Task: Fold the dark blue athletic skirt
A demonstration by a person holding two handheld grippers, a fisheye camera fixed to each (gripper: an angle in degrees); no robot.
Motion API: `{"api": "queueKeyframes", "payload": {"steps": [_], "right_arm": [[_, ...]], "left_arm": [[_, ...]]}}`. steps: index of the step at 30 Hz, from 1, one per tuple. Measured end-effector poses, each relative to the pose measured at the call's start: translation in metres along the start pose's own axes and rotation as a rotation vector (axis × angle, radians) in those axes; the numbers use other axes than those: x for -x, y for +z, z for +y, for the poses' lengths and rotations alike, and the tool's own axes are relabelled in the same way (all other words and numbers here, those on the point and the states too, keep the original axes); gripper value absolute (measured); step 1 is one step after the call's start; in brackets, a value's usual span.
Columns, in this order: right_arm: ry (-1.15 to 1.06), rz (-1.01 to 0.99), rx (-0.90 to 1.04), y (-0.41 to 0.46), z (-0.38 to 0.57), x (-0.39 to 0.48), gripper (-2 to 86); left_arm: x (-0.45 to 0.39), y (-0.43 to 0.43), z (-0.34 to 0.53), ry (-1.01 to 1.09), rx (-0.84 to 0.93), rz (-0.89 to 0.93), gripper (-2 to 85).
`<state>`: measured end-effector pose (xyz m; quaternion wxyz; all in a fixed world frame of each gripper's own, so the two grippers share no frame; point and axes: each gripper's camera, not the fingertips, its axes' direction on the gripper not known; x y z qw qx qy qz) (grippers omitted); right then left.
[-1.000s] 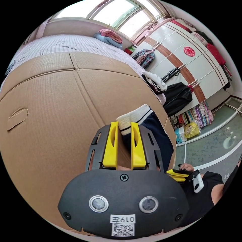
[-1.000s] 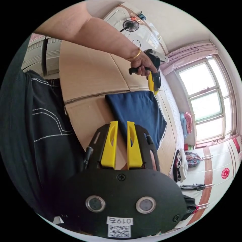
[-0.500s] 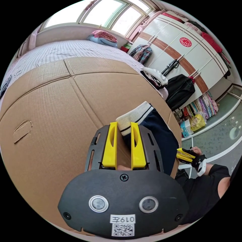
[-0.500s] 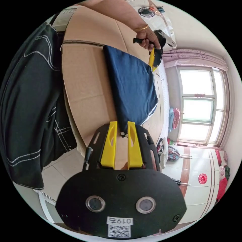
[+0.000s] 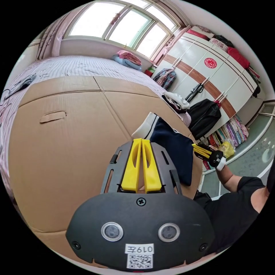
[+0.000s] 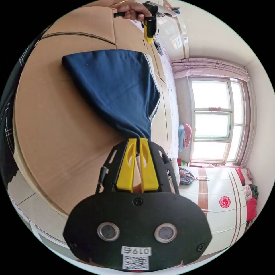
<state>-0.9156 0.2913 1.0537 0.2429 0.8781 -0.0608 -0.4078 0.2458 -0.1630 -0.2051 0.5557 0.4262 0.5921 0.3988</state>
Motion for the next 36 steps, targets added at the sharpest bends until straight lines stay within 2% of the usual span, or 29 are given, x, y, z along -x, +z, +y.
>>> {"api": "queueKeyframes", "payload": {"steps": [4,8,11,14,18,24,27,32,36], "right_arm": [[-0.020,-0.009,0.014,0.028,0.000,-0.017,-0.6],[-0.036,0.005,0.025,0.040,0.004,-0.017,-0.6],[-0.017,-0.006,0.036,0.052,0.008,-0.021,-0.6],[0.004,-0.010,0.044,0.063,0.011,-0.030,-0.6],[0.015,-0.007,0.049,0.076,0.016,-0.042,-0.6],[0.013,0.015,0.021,0.096,0.024,-0.070,-0.6],[0.000,-0.002,-0.037,0.107,0.021,-0.089,-0.6],[-0.109,0.030,-0.179,0.131,0.002,-0.111,-0.6],[-0.157,0.024,-0.259,0.140,-0.008,-0.127,-0.7]], "left_arm": [[0.018,-0.020,0.024,-0.117,-0.013,-0.030,4.7],[0.042,-0.011,0.019,-0.182,-0.027,0.170,13.6],[0.050,0.014,0.004,-0.215,0.048,0.154,15.2],[0.050,0.043,-0.009,-0.218,0.162,0.177,13.8],[0.045,0.061,-0.013,-0.217,0.219,0.204,9.6],[0.029,0.034,0.012,-0.169,0.134,0.228,6.3],[0.013,0.004,0.043,-0.171,0.080,0.175,5.5],[-0.018,-0.047,0.125,-0.221,0.009,0.043,3.6],[-0.028,-0.075,0.183,-0.300,-0.060,0.048,2.4]]}}
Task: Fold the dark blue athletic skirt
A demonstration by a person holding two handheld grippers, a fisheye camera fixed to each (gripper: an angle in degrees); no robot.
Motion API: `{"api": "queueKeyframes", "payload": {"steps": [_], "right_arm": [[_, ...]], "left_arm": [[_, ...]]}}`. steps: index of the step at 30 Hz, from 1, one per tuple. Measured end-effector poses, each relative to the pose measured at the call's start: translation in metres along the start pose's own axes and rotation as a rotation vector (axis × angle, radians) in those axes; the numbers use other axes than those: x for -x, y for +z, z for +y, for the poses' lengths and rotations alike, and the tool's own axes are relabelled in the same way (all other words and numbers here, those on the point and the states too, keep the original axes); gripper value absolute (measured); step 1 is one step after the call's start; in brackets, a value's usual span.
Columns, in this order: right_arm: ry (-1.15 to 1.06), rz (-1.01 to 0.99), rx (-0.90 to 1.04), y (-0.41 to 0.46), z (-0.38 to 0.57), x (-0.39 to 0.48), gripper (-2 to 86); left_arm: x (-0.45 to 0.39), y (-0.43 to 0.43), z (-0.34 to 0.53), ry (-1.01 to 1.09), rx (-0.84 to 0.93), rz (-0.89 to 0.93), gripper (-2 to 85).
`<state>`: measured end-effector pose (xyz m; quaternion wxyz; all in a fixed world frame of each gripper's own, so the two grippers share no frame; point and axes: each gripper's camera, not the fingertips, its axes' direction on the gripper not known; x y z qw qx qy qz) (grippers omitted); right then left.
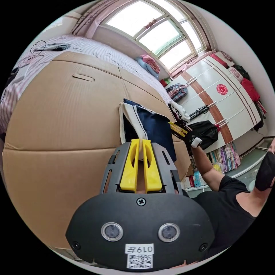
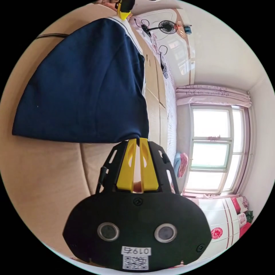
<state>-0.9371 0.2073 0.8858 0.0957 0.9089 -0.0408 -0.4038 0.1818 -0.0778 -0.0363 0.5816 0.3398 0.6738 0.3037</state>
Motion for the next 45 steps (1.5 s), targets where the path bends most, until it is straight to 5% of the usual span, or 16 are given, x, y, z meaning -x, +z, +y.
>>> {"api": "queueKeyframes", "payload": {"steps": [9,13,16,19,23,26,29,45], "right_arm": [[-0.053,0.176,0.110,0.026,0.069,-0.007,-0.9],[0.196,0.111,0.210,0.025,0.151,-0.052,-1.0],[0.558,-0.071,0.147,0.001,0.199,-0.102,-1.0],[0.935,-0.477,-0.043,-0.018,0.250,-0.140,-0.9],[1.162,-0.970,-0.296,-0.014,0.321,-0.138,-0.7],[1.315,-1.045,-0.291,-0.010,0.367,-0.117,0.4],[1.390,-1.102,-0.250,-0.005,0.397,-0.102,7.3],[1.366,-1.193,-0.274,0.031,0.455,-0.128,6.5]], "left_arm": [[0.001,-0.008,0.053,-0.013,-0.010,-0.101,2.2],[-0.022,-0.022,0.053,0.110,-0.140,-0.090,4.0],[-0.052,0.004,0.028,0.265,-0.031,-0.080,7.2],[-0.065,0.029,0.006,0.345,-0.030,-0.280,8.9],[-0.085,0.052,0.002,0.456,0.016,-0.202,8.4],[-0.096,0.074,0.013,0.501,0.082,-0.262,7.6],[-0.095,0.094,0.020,0.500,0.143,-0.417,6.4],[-0.085,0.084,-0.002,0.384,0.149,-0.279,2.4]]}}
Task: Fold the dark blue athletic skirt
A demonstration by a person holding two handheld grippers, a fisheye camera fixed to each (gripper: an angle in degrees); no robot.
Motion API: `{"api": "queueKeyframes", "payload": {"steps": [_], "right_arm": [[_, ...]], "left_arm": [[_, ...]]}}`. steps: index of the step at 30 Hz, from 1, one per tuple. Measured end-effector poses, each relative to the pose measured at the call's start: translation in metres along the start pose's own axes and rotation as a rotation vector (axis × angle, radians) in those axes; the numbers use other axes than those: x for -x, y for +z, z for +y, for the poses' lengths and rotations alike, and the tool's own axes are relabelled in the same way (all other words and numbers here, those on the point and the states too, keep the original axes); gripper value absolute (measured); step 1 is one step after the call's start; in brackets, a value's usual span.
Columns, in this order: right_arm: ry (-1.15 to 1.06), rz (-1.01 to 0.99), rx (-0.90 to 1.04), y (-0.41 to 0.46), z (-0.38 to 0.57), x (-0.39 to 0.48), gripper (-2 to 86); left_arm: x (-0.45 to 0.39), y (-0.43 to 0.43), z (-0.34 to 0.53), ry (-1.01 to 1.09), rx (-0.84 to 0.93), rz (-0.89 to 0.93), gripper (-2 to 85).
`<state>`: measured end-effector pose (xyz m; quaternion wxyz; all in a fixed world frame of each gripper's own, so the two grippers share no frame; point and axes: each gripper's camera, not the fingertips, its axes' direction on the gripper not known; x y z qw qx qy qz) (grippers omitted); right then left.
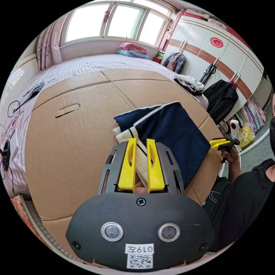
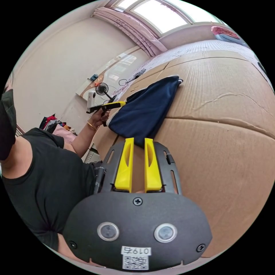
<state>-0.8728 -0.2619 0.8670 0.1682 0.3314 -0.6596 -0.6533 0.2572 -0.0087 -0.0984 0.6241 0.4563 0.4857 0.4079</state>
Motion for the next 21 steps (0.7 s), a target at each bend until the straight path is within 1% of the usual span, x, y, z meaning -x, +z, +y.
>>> {"api": "queueKeyframes", "payload": {"steps": [4,10,15,19,21], "right_arm": [[0.035,-0.011,0.101,0.003,-0.012,-0.015,5.1],[0.009,-0.063,0.148,-0.006,-0.022,-0.027,0.5],[-0.022,-0.001,0.218,0.004,-0.032,-0.018,-0.1],[-0.016,0.027,0.239,0.010,-0.037,-0.011,-0.2],[0.001,0.022,0.243,0.013,-0.039,-0.010,-0.2]], "left_arm": [[0.000,-0.004,-0.011,0.005,0.018,-0.004,2.3],[0.003,-0.010,-0.030,0.006,0.061,-0.003,3.4],[-0.014,-0.021,-0.053,0.146,0.101,-0.103,6.5],[-0.027,-0.040,-0.070,0.327,0.021,-0.289,9.4],[-0.028,-0.041,-0.080,0.411,0.009,-0.329,9.2]]}}
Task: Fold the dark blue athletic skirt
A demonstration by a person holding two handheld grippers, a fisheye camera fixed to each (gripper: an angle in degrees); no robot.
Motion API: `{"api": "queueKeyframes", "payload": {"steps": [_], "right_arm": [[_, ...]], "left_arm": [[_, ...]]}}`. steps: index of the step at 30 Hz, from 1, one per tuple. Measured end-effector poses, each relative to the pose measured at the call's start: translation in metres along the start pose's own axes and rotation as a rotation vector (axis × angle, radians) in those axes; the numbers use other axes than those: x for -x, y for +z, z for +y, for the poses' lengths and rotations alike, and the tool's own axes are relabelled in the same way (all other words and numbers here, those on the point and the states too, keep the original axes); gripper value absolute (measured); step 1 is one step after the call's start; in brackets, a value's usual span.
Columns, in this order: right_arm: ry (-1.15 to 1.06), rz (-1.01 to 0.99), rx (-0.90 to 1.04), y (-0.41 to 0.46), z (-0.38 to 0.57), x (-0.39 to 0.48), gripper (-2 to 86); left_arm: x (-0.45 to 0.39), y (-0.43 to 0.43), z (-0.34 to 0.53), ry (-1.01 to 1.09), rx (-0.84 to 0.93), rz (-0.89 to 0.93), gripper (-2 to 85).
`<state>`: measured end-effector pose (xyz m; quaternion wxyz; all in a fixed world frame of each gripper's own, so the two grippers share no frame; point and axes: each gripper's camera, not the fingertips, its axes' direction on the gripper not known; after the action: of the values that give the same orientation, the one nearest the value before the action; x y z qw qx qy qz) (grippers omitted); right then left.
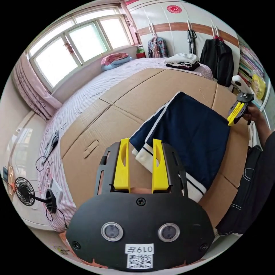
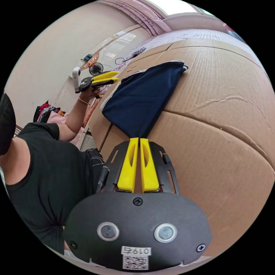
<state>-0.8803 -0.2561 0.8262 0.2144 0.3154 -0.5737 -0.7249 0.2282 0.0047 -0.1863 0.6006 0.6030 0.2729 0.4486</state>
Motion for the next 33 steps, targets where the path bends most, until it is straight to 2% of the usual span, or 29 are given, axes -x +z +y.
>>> {"api": "queueKeyframes", "payload": {"steps": [3,5,10,17,23,25,33], "right_arm": [[0.024,-0.003,0.003,0.004,-0.002,0.003,-0.1],[0.036,0.018,0.005,0.008,-0.004,0.009,-0.1],[0.059,0.039,0.007,0.016,-0.008,0.019,-0.1],[0.064,0.064,0.030,0.029,-0.016,0.035,-0.2],[0.061,0.100,0.044,0.041,-0.021,0.051,-0.2],[0.065,0.095,0.042,0.043,-0.021,0.053,-0.1],[0.083,0.075,0.027,0.054,-0.021,0.061,-0.1]], "left_arm": [[0.021,0.017,-0.017,0.052,0.051,0.161,7.7],[0.047,0.035,-0.029,0.039,0.111,0.336,7.1],[0.082,0.049,-0.043,0.047,0.144,0.455,6.7],[0.107,0.044,-0.065,0.154,0.160,0.511,2.5],[0.147,0.044,-0.083,0.088,0.179,0.547,1.3],[0.147,0.056,-0.085,0.093,0.231,0.540,1.3],[0.157,0.051,-0.089,0.082,0.217,0.524,1.3]]}}
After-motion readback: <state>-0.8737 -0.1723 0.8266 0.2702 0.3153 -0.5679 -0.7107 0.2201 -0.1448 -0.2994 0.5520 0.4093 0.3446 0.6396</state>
